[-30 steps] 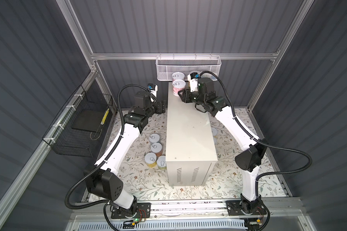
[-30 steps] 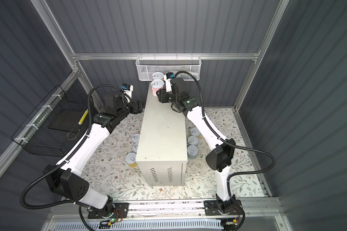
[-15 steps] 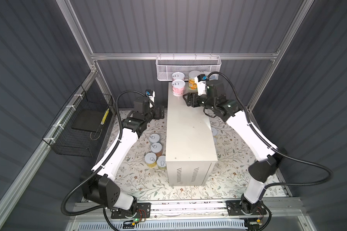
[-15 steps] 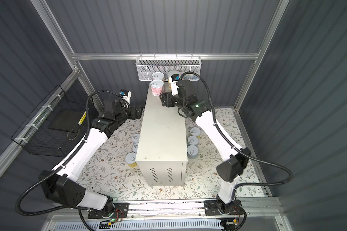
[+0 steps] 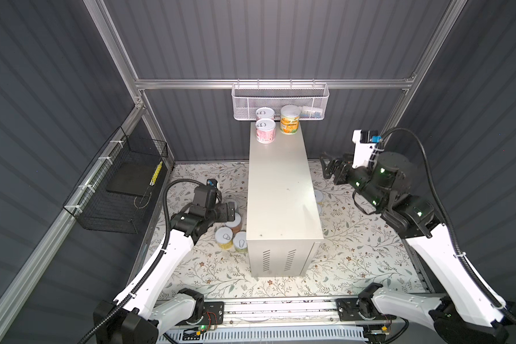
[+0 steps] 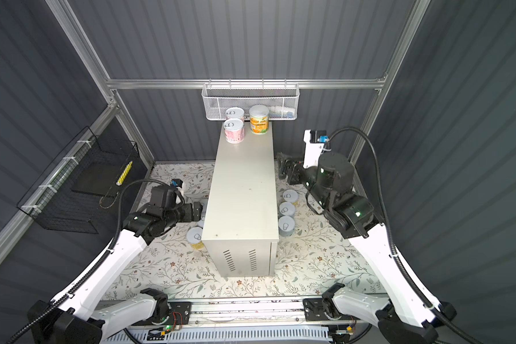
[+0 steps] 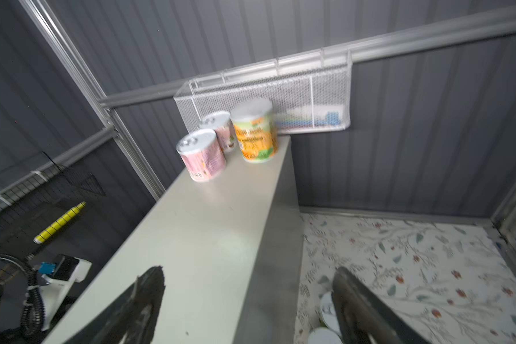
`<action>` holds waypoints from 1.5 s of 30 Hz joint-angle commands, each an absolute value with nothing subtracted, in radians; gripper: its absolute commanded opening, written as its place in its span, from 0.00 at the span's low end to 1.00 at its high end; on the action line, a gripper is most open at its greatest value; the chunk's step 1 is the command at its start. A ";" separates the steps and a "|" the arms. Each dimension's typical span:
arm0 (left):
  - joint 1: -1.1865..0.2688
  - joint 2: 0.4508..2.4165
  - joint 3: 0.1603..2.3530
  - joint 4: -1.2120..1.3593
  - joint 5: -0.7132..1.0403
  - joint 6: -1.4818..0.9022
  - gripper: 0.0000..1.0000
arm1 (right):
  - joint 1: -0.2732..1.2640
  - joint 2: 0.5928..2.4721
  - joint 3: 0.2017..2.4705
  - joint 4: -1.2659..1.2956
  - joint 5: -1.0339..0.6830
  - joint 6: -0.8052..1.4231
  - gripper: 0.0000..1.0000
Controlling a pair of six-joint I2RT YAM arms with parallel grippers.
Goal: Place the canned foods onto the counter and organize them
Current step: 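Open both grippers and lower them back over the floor cans, then grasp the yellow-labeled floor can with the left gripper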
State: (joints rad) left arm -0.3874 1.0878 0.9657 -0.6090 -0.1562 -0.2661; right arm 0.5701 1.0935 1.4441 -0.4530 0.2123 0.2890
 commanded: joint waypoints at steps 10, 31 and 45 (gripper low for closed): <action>-0.451 1.107 0.813 -0.618 -0.264 -0.471 0.99 | 0.571 1.018 1.225 -0.526 0.274 0.391 0.92; -0.446 1.277 0.713 -0.446 -0.301 -0.533 0.95 | 0.546 1.026 1.190 -0.514 0.272 0.366 0.94; -0.445 1.364 0.657 -0.383 -0.288 -0.590 0.89 | 0.533 1.054 1.180 -0.511 0.244 0.370 0.94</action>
State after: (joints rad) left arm -0.4416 1.3502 0.6765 -0.3599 -0.2909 -0.5762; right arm 0.5388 1.0515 1.1957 -0.5240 0.2527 0.3737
